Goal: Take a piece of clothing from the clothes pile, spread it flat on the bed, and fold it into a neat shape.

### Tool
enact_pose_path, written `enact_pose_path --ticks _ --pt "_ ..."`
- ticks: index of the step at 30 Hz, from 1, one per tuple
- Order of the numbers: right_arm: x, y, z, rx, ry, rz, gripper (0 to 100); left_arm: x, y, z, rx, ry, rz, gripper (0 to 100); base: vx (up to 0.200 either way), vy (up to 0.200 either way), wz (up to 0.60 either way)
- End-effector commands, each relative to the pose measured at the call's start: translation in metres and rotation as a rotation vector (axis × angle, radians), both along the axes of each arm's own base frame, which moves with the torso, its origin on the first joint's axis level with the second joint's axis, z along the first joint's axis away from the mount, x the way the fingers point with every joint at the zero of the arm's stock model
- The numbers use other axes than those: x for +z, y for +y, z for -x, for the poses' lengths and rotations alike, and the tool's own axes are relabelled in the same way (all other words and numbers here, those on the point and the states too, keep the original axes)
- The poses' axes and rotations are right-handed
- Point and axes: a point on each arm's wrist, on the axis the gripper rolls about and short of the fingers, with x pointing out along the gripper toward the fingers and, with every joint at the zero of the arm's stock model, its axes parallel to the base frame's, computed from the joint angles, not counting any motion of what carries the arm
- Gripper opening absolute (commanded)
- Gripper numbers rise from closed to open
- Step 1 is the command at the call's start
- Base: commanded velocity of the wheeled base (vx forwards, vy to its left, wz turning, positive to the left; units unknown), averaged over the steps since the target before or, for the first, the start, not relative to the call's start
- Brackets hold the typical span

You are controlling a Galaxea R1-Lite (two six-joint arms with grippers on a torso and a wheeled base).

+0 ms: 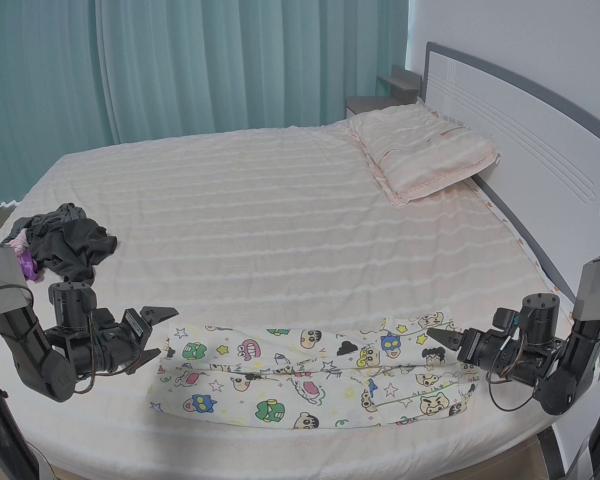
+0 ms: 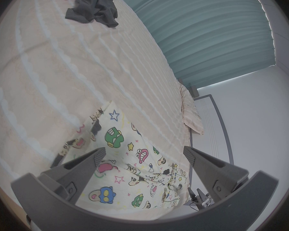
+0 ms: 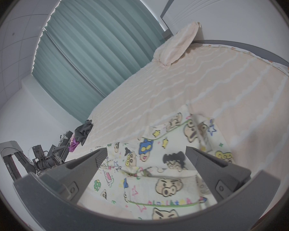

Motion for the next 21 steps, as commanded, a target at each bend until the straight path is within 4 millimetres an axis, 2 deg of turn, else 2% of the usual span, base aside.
enact_pose_path --ticks 1,4,11,18,21 --pt "0.001 0.000 0.001 0.001 -0.011 -0.003 100 0.000 0.001 -0.001 0.002 0.000 0.000 100 0.000 0.200 0.00" --pt "0.002 -0.001 0.001 -0.001 -0.017 -0.002 100 -0.001 0.001 -0.001 0.004 0.001 0.000 100 0.000 0.200 0.00" --pt "0.000 -0.001 0.003 0.001 -0.012 -0.003 100 -0.001 -0.001 0.004 -0.008 -0.009 -0.050 100 0.000 0.000 0.00" --pt "0.002 0.000 0.007 0.008 -0.026 -0.006 100 -0.004 -0.044 0.001 -0.079 -0.045 -0.278 100 0.000 0.000 0.00" --pt "0.002 0.002 0.009 0.018 -0.032 -0.007 100 -0.008 -0.058 -0.016 -0.142 -0.023 -0.344 100 0.000 0.000 0.00"
